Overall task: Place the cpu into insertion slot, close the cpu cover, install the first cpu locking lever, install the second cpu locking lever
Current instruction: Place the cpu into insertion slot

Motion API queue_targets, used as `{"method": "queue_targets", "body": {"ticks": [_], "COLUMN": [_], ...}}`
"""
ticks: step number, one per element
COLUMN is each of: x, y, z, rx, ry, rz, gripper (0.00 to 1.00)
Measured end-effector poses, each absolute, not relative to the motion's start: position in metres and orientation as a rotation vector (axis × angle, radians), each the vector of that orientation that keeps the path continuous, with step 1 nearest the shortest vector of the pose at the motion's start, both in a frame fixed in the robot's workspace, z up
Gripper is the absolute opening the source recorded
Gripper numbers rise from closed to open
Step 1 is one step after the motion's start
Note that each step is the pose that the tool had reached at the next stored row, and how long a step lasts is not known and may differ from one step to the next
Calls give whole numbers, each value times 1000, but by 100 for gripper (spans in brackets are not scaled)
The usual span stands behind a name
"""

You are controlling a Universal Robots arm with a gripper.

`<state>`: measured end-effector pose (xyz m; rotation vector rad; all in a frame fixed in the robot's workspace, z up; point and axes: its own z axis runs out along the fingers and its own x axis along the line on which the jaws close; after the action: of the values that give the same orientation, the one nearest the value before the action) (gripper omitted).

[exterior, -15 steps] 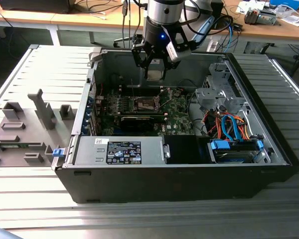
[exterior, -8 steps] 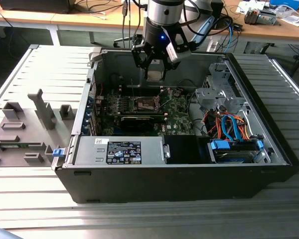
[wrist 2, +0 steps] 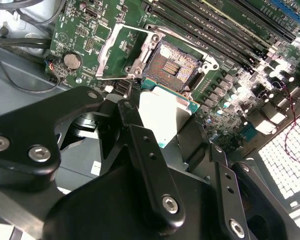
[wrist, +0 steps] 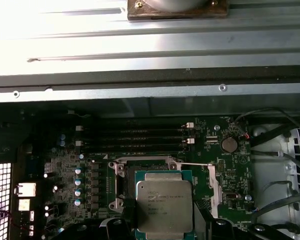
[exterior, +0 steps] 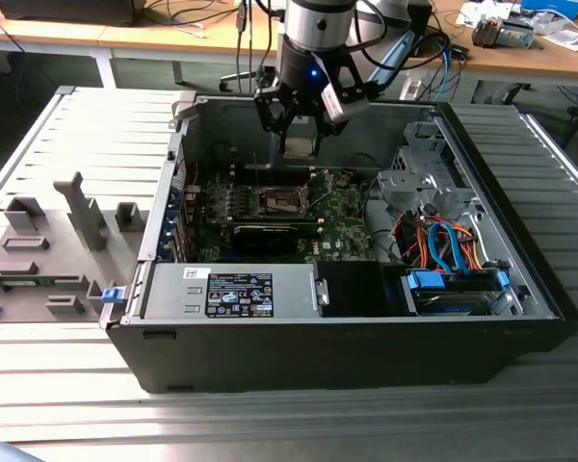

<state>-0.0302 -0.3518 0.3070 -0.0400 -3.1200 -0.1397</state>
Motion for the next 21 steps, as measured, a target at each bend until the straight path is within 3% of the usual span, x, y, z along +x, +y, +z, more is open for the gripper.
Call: {"method": "queue_targets", "body": {"ticks": [21], "x": [-30], "y": [-353], "z": [303], "rx": [-40], "ry": [-3120], "rz": [-140], "gripper": [54]}}
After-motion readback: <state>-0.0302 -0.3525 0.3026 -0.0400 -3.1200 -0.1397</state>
